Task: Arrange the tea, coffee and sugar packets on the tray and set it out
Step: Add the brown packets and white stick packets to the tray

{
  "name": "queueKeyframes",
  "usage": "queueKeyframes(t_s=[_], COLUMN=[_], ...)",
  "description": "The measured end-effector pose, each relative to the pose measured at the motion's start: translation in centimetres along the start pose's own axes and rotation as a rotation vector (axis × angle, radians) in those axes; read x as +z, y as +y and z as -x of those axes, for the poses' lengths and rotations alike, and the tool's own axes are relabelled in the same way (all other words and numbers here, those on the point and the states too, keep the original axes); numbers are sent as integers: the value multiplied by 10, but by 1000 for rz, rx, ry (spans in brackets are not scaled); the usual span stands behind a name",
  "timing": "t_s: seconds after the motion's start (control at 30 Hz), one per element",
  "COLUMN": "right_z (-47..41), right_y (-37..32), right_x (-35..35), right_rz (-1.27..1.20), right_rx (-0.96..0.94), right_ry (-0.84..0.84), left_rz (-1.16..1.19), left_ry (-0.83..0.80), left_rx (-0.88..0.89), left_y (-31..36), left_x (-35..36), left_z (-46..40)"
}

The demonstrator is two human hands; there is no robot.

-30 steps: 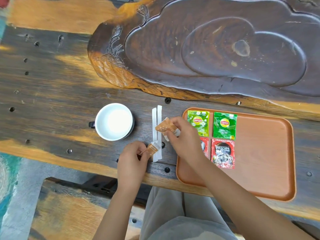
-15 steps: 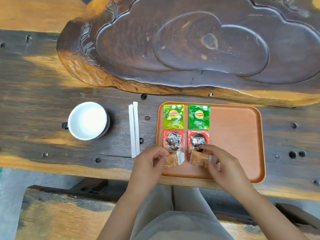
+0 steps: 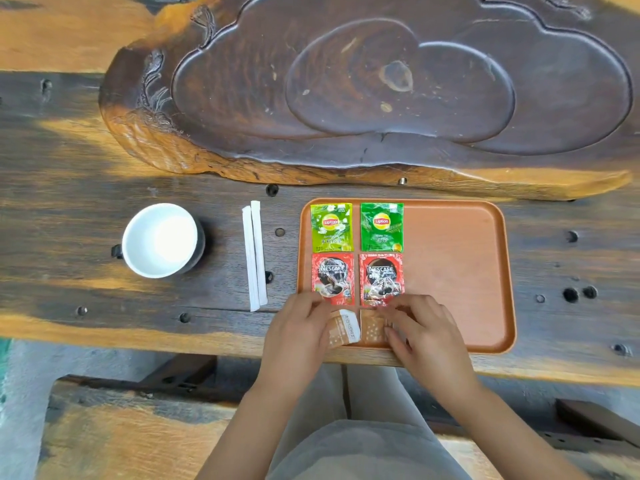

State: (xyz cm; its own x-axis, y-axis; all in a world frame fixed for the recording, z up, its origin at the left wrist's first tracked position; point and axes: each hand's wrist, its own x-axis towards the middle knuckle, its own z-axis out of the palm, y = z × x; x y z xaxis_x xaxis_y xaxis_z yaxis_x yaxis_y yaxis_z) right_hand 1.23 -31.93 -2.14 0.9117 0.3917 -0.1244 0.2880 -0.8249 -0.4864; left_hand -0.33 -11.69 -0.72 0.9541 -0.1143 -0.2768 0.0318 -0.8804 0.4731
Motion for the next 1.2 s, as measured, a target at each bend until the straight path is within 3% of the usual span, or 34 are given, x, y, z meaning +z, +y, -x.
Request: queueKeyframes(t_s=[0.17, 0.43, 1.0, 1.1, 1.2], right_z=[9, 22, 31, 29, 10], right_y=[-1, -6, -10, -15, -31], right_x=[4, 12, 14, 9, 4], right_rz=[70, 78, 78, 26, -106], right_rx=[-22, -77, -77, -65, -24], right_ry=[38, 6, -19, 14, 89], left_rz=[-74, -184, -183, -95, 42], left_ry=[59, -84, 1, 63, 263], left_rx=[77, 94, 132, 85, -83], left_y=[11, 19, 4, 4, -10], left_x=[9, 22, 27, 19, 0], left_z=[15, 38, 44, 45, 34])
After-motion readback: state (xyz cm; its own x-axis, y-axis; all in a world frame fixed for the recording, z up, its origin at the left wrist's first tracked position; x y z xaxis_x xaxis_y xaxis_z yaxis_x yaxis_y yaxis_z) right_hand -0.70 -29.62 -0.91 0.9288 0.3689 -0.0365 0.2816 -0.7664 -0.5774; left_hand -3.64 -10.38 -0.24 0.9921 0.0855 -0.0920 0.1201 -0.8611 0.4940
